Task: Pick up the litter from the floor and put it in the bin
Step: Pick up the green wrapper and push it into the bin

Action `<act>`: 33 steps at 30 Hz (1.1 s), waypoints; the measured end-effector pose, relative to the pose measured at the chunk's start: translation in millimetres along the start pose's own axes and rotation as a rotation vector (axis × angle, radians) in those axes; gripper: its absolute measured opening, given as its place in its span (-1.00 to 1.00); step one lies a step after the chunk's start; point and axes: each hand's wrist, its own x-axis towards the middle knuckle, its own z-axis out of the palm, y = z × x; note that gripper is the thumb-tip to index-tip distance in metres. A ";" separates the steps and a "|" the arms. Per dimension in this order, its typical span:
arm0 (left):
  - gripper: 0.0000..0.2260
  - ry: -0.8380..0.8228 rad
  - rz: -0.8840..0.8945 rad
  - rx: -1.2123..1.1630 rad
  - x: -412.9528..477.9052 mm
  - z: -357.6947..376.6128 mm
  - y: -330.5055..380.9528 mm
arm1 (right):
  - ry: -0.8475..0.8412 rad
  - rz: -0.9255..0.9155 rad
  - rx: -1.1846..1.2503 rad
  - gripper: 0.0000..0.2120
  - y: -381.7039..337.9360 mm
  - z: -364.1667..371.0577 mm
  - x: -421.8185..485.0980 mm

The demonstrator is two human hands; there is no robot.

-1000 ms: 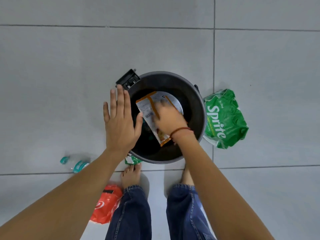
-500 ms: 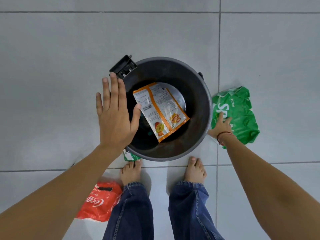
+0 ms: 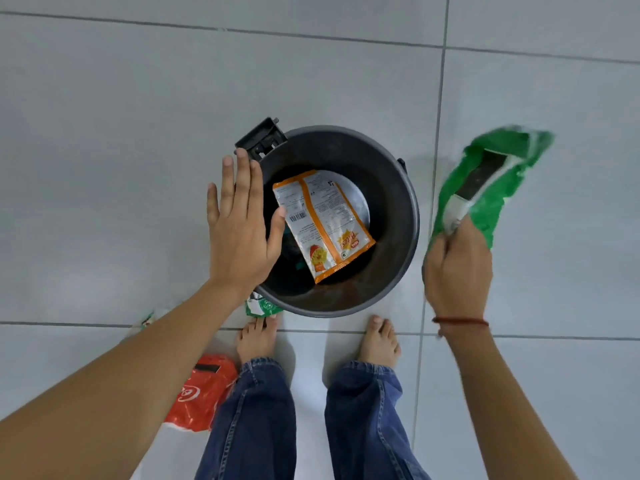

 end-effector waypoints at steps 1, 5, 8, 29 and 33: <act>-0.43 -0.006 -0.006 -0.022 0.1 -1.4 0.5 | -0.043 -0.069 -0.024 -0.61 -18.0 -5.4 -9.0; -0.46 -0.011 -0.014 -0.097 0.4 -6.2 1.9 | -0.332 -0.261 -0.287 -0.51 -64.1 3.0 -34.8; -0.48 -0.005 -0.017 -0.143 1.0 -5.4 1.9 | -0.405 -0.240 -0.392 -0.50 -75.2 24.0 -33.6; -0.43 -0.026 -0.012 -0.198 -4.1 -7.3 -3.7 | -0.829 -0.456 -0.206 -0.38 -76.4 92.2 -22.1; -0.45 0.102 -0.190 -0.305 -25.1 -7.9 -25.6 | -0.345 -0.541 -0.107 -0.43 -71.6 49.4 -5.2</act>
